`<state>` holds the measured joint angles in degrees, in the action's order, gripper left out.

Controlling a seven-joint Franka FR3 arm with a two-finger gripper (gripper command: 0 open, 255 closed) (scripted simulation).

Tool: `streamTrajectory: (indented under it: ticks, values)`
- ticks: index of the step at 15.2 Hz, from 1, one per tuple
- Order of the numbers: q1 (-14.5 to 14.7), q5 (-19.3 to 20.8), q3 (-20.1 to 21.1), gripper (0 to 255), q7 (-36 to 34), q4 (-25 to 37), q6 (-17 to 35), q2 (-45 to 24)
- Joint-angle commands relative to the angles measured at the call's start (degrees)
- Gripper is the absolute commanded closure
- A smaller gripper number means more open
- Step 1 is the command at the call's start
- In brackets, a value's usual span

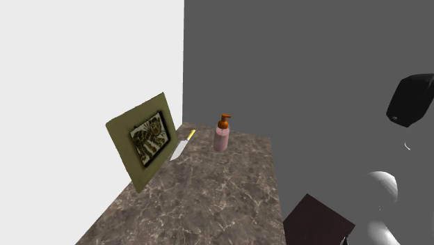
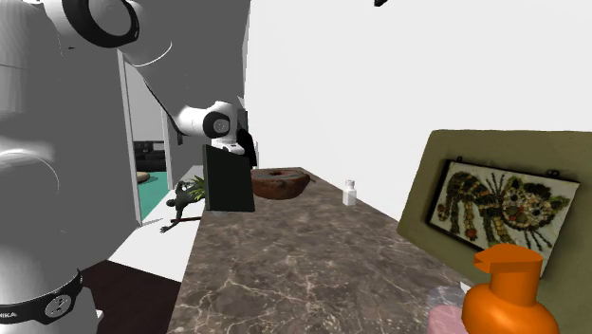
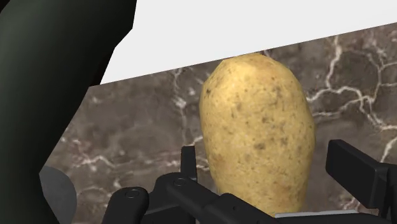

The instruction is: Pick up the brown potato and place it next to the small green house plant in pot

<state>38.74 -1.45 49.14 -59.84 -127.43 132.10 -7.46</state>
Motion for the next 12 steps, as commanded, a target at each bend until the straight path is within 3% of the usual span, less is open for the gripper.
streamTrajectory:
  ticks: [1,4,8,12]
  values:
    - [0.0,0.0,0.0,0,0.0,0.0,0.0,0.0]
    - [0.0,0.0,0.0,0,0.0,0.0,0.0,0.0]
    - [-1.8,-5.3,0.6,0,3.8,3.2,-7.3,5.9]
    - [-1.7,-5.3,0.5,0,3.8,3.2,-7.3,5.9]
